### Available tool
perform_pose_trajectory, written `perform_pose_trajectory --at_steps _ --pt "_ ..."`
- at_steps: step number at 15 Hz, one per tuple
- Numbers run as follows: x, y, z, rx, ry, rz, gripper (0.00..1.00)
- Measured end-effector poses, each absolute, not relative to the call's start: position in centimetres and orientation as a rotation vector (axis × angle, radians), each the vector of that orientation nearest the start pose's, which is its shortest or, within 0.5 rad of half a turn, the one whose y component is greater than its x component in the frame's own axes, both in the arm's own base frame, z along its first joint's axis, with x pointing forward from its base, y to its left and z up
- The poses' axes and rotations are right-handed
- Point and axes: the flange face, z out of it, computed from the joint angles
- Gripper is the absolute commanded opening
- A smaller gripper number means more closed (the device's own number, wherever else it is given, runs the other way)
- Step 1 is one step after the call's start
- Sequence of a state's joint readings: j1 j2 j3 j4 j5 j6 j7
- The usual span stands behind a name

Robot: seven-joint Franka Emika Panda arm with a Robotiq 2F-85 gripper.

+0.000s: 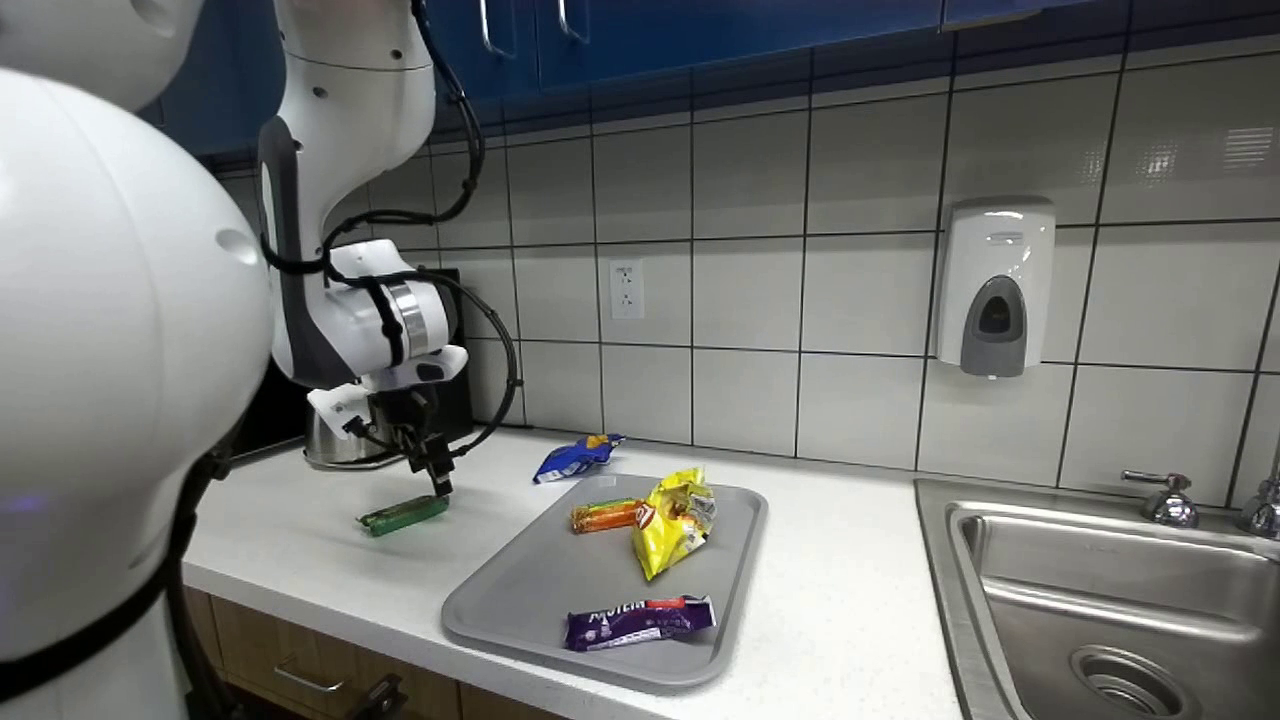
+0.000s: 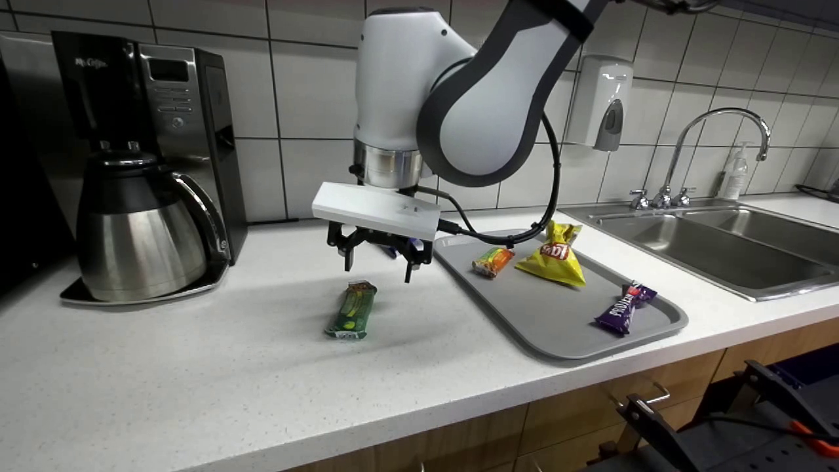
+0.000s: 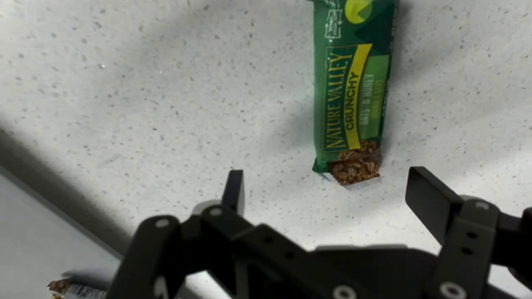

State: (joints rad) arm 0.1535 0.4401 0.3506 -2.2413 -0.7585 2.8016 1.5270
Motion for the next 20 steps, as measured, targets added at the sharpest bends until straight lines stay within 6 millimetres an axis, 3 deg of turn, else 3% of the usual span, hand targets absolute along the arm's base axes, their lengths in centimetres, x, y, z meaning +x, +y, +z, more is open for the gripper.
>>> perform_pose_trajectory --at_steps 20 --pt "47.4 18.2 20.5 -3.035 0.845 -0.425 1.00"
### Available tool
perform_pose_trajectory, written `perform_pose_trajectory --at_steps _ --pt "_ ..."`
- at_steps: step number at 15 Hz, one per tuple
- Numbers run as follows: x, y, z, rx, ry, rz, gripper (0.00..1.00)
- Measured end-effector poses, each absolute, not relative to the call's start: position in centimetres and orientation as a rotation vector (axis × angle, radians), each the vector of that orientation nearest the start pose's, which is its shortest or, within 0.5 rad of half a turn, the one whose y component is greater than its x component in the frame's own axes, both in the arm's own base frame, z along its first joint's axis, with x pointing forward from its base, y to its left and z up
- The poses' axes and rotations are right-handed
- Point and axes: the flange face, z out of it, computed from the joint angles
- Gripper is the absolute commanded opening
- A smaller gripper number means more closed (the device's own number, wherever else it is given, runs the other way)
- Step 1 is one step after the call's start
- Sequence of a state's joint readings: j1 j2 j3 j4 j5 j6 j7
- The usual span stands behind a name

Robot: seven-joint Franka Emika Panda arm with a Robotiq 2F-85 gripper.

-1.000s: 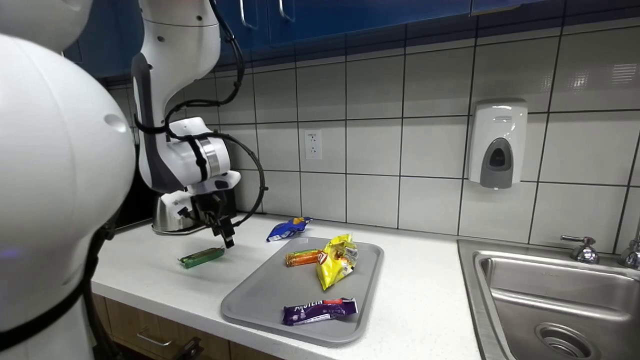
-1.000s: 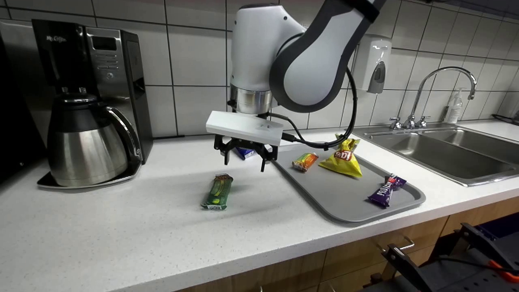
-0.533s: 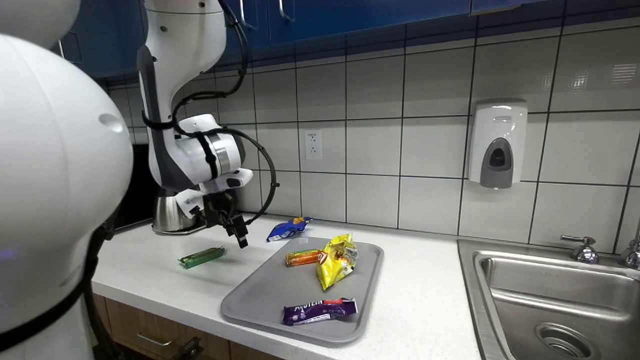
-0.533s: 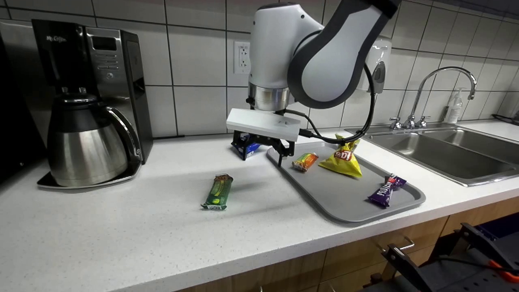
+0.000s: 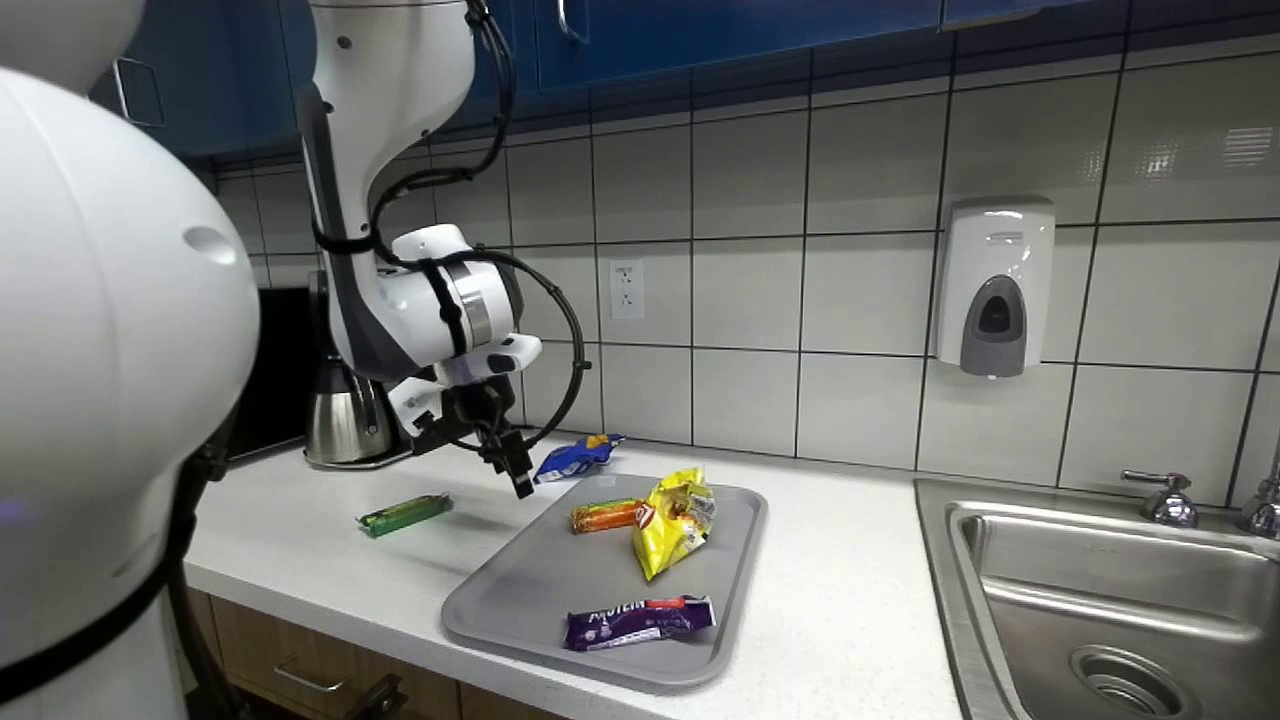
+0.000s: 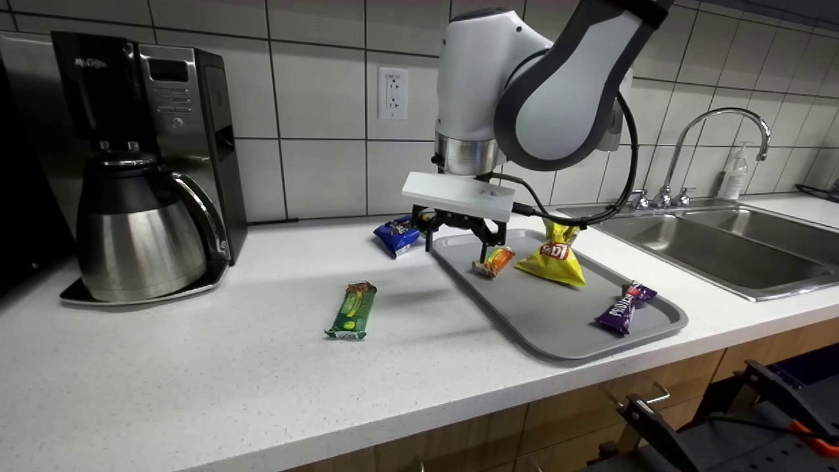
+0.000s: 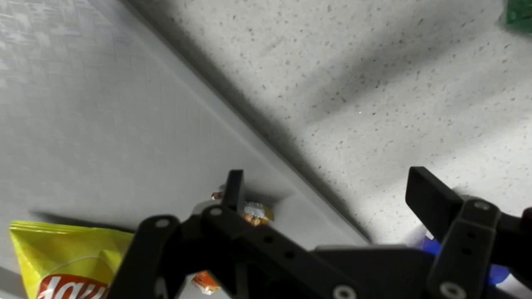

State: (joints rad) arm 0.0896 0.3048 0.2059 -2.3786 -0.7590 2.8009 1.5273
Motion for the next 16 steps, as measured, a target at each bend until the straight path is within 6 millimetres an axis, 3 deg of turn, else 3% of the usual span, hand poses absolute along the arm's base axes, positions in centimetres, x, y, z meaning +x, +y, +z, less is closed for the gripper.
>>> perform_pose_trajectory --at_steps 9,16 --pt "48.5 12.7 19.9 -3.032 1.004 -0.425 1.00" --pt "48.9 10.9 19.6 -3.033 1.051 -0.425 1.00"
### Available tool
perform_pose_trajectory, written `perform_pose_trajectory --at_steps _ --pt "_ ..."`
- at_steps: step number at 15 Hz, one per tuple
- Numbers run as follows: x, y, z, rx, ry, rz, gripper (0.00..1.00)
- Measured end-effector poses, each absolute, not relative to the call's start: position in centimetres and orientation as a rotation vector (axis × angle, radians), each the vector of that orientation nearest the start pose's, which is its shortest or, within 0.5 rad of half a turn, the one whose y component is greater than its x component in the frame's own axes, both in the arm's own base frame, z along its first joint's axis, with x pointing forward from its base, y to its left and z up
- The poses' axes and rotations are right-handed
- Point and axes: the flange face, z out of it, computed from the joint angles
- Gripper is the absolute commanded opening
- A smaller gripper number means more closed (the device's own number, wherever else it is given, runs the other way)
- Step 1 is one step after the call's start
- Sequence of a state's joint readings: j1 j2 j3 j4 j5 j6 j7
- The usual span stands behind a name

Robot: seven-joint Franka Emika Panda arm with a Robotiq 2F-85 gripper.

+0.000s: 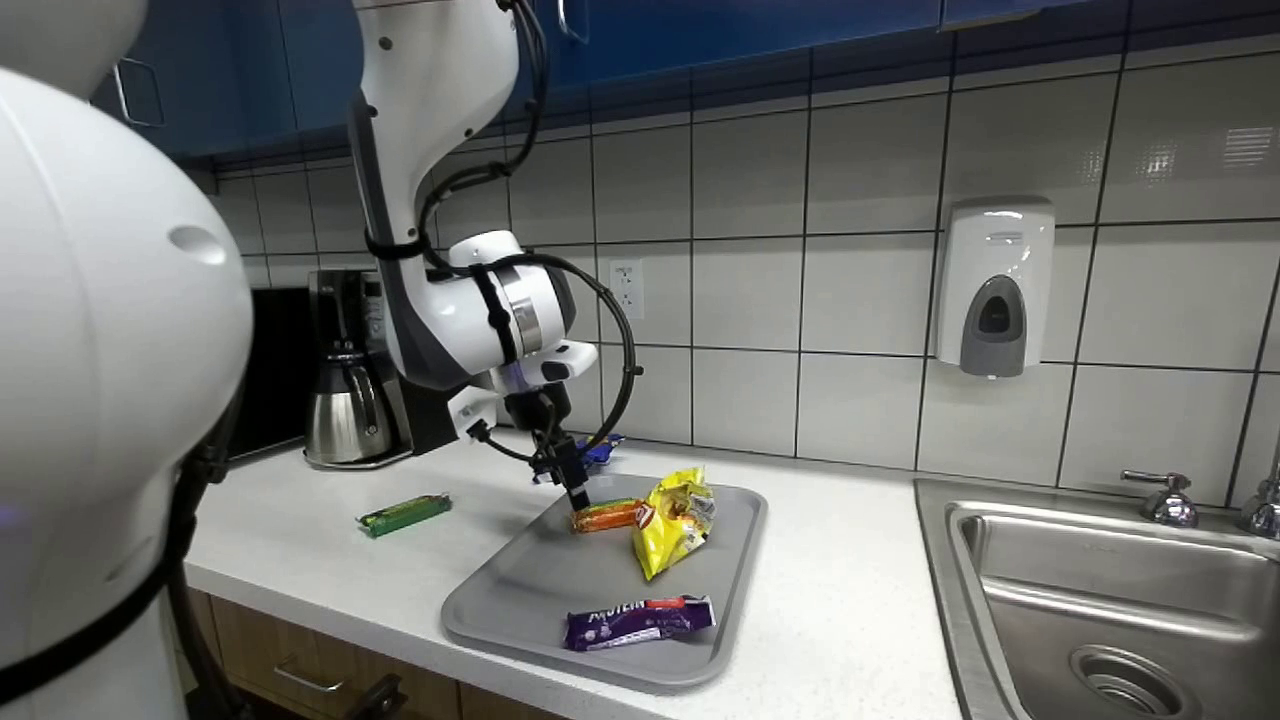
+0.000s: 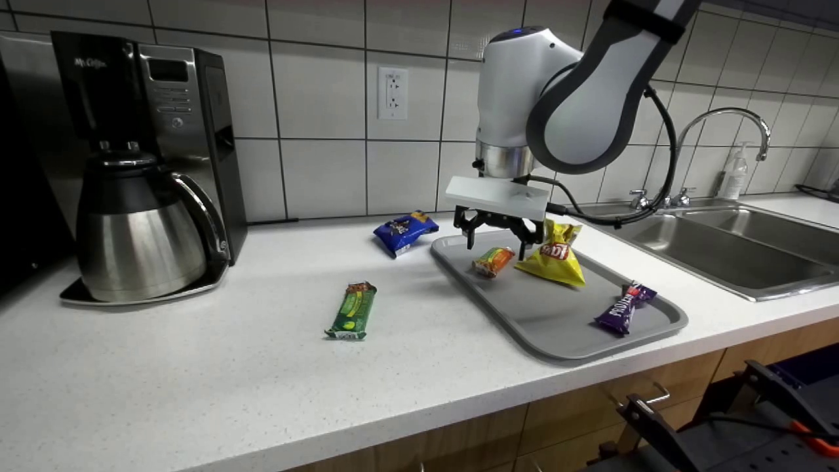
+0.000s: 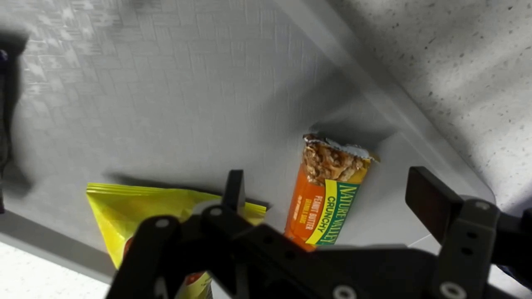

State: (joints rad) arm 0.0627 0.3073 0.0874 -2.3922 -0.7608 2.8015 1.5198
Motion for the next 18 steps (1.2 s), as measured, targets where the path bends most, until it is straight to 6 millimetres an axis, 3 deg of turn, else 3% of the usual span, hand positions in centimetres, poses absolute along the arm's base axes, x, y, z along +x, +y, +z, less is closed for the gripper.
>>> perform_pose_trajectory --at_steps 18 --pt "53.8 9.4 16.0 -3.022 1.113 -0.423 1.00"
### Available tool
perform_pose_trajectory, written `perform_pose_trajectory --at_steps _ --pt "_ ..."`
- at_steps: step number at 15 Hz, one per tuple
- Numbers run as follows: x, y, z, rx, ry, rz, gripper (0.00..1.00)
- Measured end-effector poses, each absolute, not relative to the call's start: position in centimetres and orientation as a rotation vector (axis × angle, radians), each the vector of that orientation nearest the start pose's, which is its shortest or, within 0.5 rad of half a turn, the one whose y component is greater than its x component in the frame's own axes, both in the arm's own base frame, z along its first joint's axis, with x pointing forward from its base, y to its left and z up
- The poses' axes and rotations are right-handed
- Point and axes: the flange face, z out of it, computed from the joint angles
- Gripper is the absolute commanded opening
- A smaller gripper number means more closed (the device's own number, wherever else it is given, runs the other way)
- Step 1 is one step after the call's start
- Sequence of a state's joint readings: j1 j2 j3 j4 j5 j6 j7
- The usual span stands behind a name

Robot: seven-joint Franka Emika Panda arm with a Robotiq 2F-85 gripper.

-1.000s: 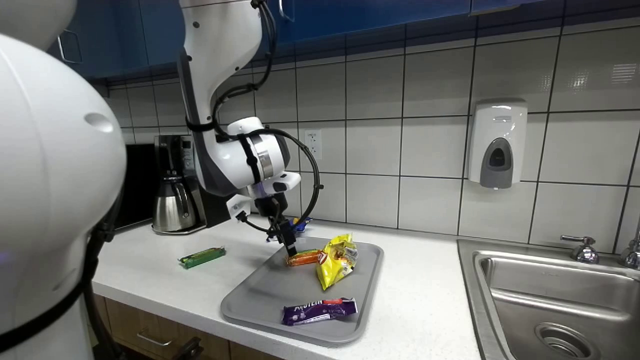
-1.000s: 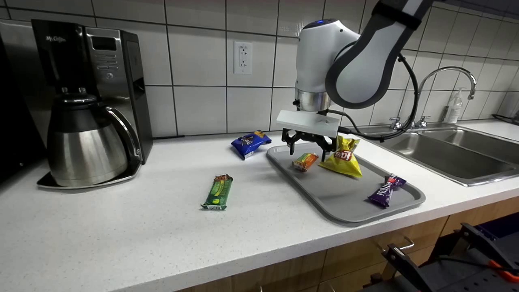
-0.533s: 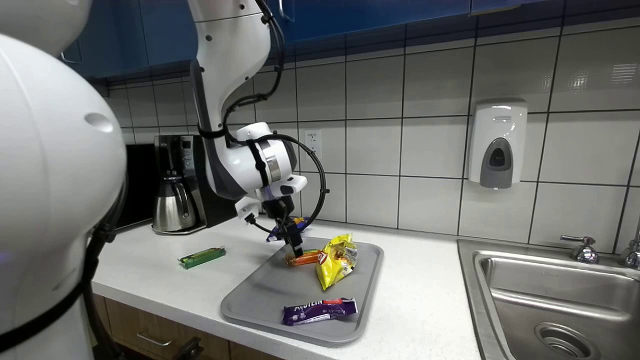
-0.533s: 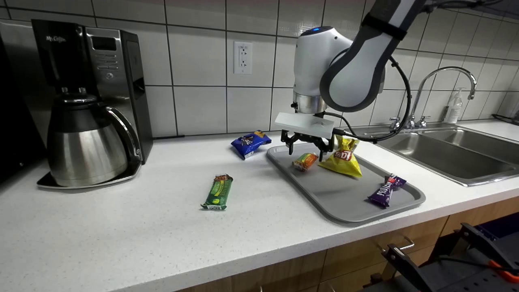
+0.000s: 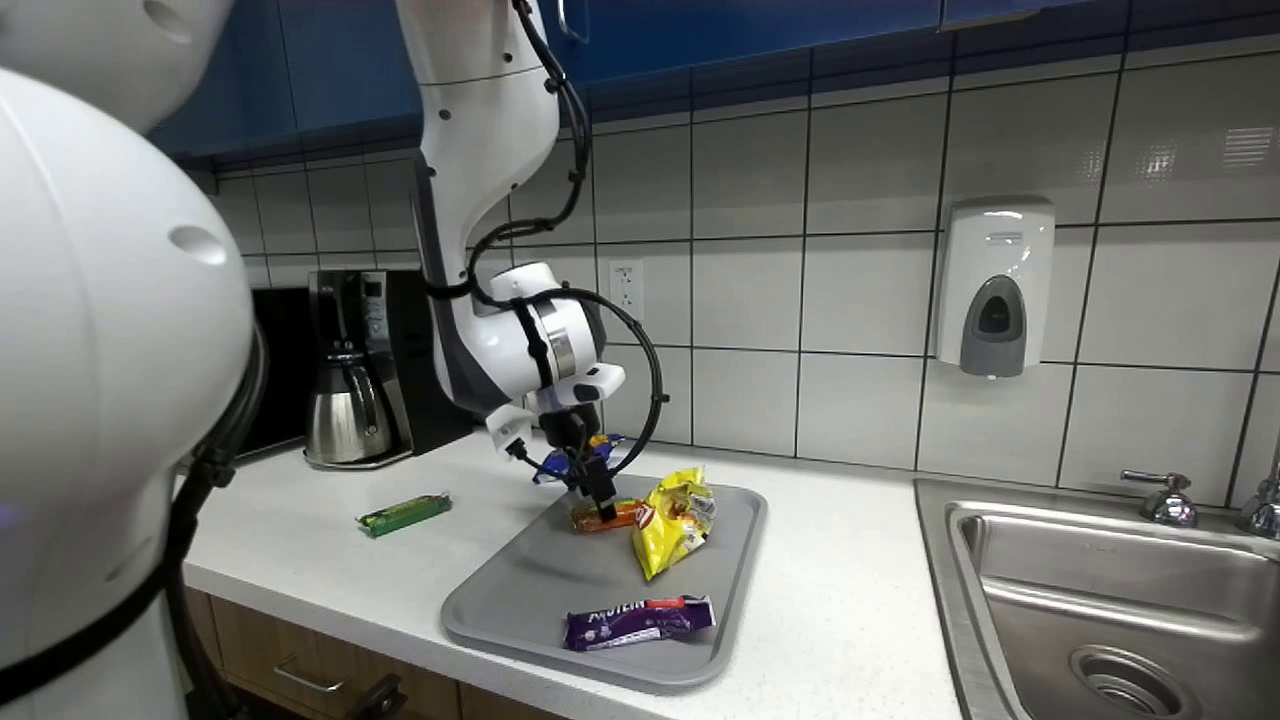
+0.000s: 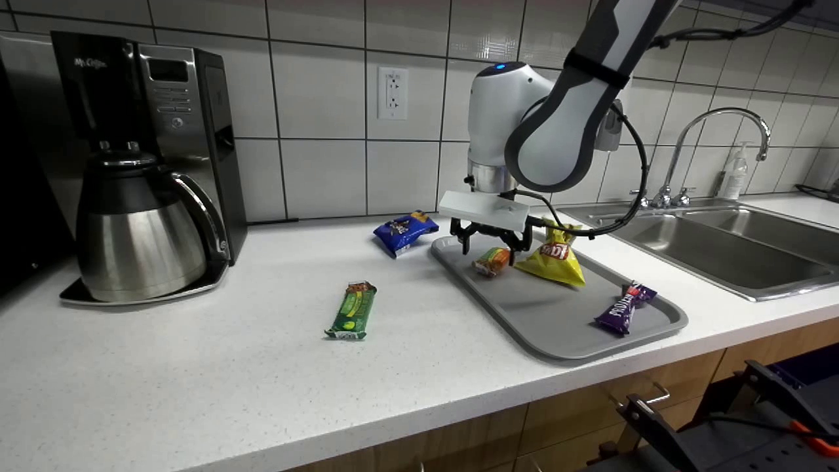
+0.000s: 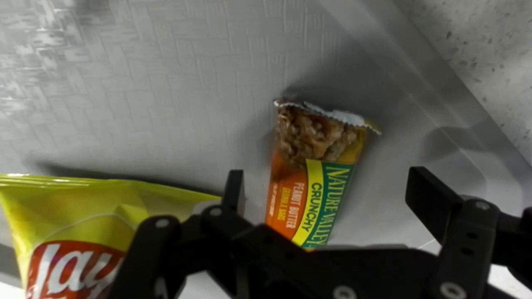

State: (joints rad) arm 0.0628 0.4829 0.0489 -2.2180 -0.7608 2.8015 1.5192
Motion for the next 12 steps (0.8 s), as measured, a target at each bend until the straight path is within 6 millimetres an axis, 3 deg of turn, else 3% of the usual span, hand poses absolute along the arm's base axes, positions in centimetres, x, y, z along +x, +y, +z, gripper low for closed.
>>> perform_pose_trajectory --at_steps 9,11,12 --pt "54.88 9.08 14.95 -3.021 1.126 -0.422 1.00" --pt "54.89 8.98 14.87 -3.021 1.128 -0.421 0.74" --pt "54.90 8.97 14.86 -3.021 1.128 -0.421 0.65"
